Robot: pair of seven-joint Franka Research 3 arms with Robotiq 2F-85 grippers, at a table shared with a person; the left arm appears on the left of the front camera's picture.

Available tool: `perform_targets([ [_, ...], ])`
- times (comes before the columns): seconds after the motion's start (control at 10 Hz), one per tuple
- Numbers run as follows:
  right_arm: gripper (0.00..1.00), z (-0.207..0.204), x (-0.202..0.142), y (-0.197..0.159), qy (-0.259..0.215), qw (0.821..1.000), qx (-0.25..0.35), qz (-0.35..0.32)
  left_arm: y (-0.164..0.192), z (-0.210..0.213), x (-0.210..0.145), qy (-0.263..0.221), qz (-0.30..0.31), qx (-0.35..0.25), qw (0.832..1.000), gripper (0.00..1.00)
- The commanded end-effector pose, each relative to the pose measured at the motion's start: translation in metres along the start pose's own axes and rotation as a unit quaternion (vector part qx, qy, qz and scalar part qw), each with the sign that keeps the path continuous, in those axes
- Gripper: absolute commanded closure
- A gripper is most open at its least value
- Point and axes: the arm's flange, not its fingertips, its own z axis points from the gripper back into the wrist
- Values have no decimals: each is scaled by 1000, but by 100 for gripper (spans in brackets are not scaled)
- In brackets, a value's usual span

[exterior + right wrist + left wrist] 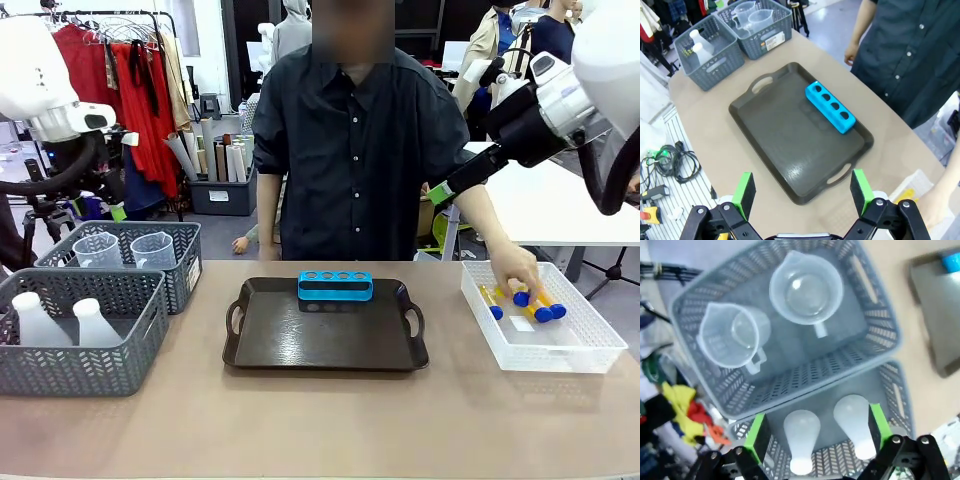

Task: Prepare the laboratory tools.
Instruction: Pick up one Large Measuring Cup and place it on the Handle tray.

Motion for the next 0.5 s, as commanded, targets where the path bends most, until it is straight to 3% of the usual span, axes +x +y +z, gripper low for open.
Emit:
perform_targets([
  [0.0,0,1,1,0,-1,1000,2,-1,5,-9,2,22,63,-1,998,0],
  [0.2,0,1,1,0,-1,1000,2,-1,-5,-13,7,-15,24,-29,999,0],
  [0.3,0,1,1,0,-1,1000,2,-1,13,-18,-1,15,51,-1,999,0],
  [0.4,0,1,1,0,-1,1000,2,-1,13,-18,-1,15,51,-1,999,0],
])
